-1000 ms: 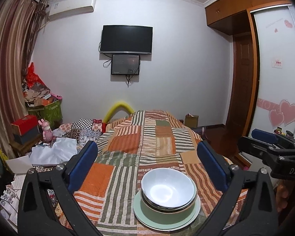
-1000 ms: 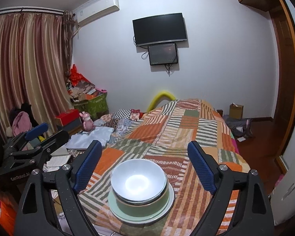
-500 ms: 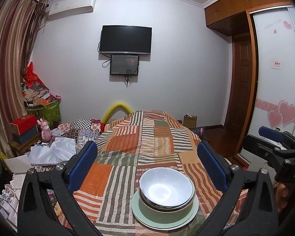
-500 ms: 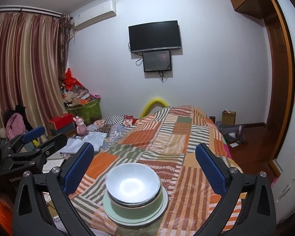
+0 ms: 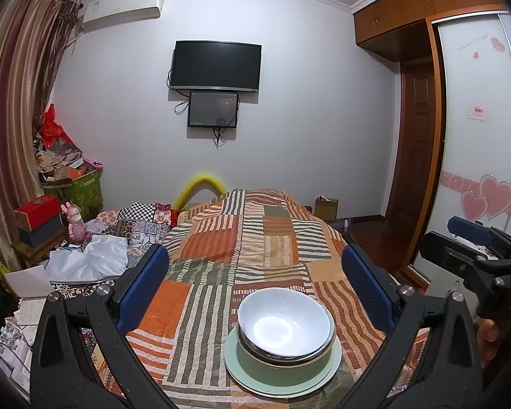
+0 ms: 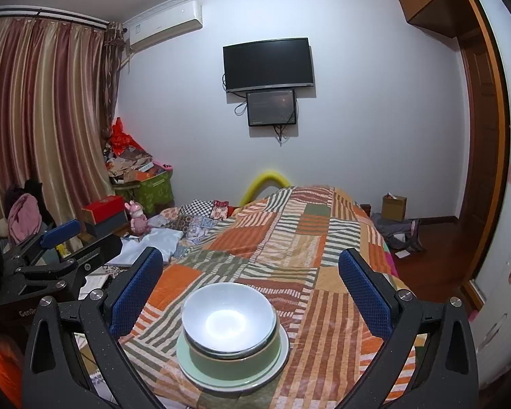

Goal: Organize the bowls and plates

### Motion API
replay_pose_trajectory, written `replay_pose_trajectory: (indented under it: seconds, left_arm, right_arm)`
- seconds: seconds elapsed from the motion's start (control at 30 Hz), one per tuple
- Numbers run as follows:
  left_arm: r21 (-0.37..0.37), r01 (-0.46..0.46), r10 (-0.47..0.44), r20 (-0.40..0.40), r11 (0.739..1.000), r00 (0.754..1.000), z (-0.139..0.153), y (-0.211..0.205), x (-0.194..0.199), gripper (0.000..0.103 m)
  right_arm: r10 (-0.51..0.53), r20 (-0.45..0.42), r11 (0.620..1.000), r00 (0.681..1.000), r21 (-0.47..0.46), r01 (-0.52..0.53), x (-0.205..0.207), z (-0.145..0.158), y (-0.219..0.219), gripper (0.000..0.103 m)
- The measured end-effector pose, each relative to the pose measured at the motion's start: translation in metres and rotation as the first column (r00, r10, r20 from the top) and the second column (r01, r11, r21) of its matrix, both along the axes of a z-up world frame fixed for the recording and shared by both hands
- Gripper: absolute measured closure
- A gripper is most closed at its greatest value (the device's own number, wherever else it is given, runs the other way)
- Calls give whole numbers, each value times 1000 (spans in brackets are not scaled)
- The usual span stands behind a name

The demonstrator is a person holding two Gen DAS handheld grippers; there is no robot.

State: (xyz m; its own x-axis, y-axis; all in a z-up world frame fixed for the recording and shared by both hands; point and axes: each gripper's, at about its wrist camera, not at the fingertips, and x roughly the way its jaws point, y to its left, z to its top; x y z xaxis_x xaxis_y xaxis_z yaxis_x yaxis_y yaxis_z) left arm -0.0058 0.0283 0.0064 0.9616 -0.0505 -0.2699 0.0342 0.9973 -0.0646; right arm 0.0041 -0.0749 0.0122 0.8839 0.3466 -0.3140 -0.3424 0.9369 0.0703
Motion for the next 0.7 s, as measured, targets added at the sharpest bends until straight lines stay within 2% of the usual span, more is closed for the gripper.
replay_pose_trajectory:
  seconds: [0.7]
  left_arm:
    - [-8,23,-23,-16,1000,1000,-4,4,3,0]
  right_arm:
    - [-10,5,1000,1000,5,10,3,4,-2,0]
